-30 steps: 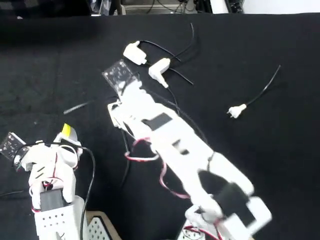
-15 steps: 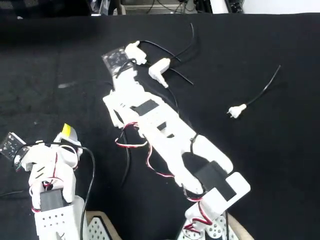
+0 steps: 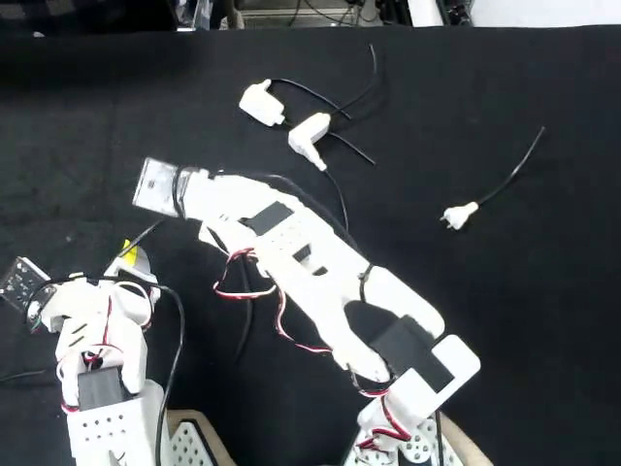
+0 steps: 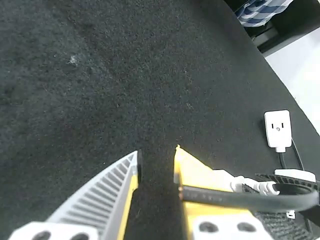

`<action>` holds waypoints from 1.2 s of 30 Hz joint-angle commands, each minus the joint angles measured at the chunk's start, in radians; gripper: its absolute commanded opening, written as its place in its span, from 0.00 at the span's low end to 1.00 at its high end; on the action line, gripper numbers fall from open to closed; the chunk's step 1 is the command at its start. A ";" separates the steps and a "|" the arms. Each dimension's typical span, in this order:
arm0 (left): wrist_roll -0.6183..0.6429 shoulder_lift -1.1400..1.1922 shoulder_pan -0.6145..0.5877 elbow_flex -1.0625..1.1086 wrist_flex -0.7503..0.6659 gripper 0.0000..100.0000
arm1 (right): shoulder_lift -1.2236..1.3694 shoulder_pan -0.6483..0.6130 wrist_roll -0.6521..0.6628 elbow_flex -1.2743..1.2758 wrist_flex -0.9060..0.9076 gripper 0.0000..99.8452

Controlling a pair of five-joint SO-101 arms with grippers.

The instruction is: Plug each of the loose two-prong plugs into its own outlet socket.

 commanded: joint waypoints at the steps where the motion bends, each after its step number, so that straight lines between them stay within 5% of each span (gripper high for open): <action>1: 0.000 -0.009 -0.007 0.015 -0.005 0.13 | -0.004 -0.014 0.118 -0.062 0.025 0.01; 8: -0.002 -0.009 -0.007 0.015 -0.006 0.13 | -0.012 -0.064 0.181 -0.051 0.029 0.01; 22: -0.005 -0.009 0.165 0.019 -0.009 0.13 | -0.415 0.015 -0.239 -0.051 0.127 0.01; 31: 0.035 -0.009 0.507 0.019 -0.124 0.13 | -0.679 -0.055 -0.338 0.099 0.210 0.01; 36: 0.081 -0.009 0.545 0.019 -0.229 0.13 | -0.863 -0.137 -0.345 0.274 0.212 0.01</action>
